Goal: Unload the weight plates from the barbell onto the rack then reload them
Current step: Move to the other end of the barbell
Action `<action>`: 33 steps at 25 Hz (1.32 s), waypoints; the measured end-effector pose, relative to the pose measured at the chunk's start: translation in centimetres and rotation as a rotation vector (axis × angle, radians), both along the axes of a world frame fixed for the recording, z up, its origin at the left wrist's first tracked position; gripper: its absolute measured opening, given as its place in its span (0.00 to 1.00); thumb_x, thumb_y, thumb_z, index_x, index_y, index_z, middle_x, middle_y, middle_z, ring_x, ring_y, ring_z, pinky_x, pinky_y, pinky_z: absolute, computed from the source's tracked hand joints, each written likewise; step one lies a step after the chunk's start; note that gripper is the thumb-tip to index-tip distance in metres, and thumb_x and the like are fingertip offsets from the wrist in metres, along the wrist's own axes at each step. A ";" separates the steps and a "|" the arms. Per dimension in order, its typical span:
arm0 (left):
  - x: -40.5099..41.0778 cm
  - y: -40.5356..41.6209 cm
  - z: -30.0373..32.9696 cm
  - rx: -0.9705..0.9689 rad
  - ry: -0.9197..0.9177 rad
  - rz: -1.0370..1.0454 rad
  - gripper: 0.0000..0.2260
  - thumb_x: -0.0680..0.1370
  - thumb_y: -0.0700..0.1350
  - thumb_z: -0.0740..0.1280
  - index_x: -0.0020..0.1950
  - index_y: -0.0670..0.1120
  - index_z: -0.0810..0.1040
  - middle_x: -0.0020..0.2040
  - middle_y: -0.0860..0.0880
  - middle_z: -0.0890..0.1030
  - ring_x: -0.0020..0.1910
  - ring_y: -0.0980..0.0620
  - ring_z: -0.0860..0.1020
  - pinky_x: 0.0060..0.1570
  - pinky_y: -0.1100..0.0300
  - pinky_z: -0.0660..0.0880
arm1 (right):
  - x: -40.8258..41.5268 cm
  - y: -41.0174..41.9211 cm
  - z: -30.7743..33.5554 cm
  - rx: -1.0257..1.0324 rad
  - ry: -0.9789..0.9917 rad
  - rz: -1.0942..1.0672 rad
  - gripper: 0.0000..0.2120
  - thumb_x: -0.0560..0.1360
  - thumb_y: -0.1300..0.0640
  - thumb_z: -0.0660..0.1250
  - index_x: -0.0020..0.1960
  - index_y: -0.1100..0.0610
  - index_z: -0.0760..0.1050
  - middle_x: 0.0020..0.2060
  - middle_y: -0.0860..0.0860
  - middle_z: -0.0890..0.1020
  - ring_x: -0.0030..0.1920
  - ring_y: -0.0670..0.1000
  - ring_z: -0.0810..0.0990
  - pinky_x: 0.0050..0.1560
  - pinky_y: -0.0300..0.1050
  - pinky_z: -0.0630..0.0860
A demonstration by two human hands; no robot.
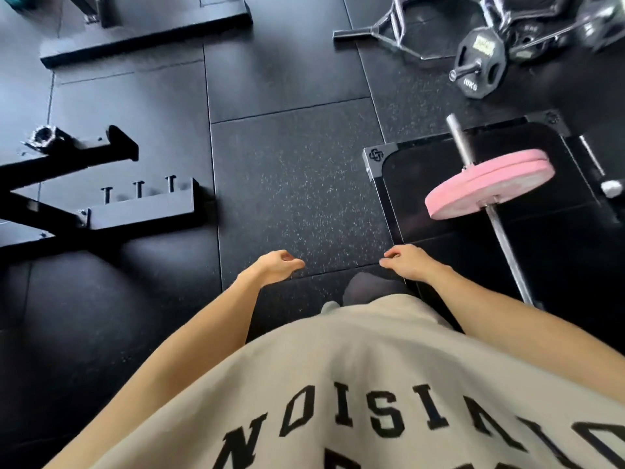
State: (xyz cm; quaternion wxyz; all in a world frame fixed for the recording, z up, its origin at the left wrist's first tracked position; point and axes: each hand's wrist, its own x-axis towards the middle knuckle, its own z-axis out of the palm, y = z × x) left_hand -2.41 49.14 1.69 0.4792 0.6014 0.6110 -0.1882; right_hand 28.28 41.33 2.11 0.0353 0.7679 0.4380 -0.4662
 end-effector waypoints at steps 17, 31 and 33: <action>1.4 44.0 1.3 0.068 0.037 0.287 0.20 0.77 0.62 0.65 0.61 0.51 0.77 0.61 0.49 0.80 0.57 0.48 0.77 0.62 0.52 0.74 | 4.9 54.4 0.7 -0.023 -0.010 0.349 0.20 0.76 0.46 0.66 0.64 0.54 0.76 0.61 0.53 0.79 0.56 0.53 0.76 0.58 0.46 0.71; -8.3 81.7 0.3 0.049 0.046 0.343 0.21 0.77 0.63 0.65 0.62 0.50 0.76 0.62 0.47 0.79 0.53 0.49 0.75 0.53 0.56 0.71 | -3.5 95.3 1.4 -0.025 -0.092 0.481 0.18 0.75 0.47 0.67 0.63 0.53 0.77 0.63 0.53 0.79 0.61 0.56 0.76 0.63 0.48 0.71; -10.1 86.2 1.0 0.049 0.035 0.377 0.21 0.77 0.63 0.64 0.63 0.50 0.76 0.62 0.47 0.79 0.55 0.48 0.76 0.54 0.56 0.71 | -6.0 100.4 1.9 -0.010 -0.058 0.486 0.18 0.76 0.48 0.67 0.63 0.54 0.77 0.62 0.54 0.79 0.61 0.55 0.76 0.61 0.46 0.71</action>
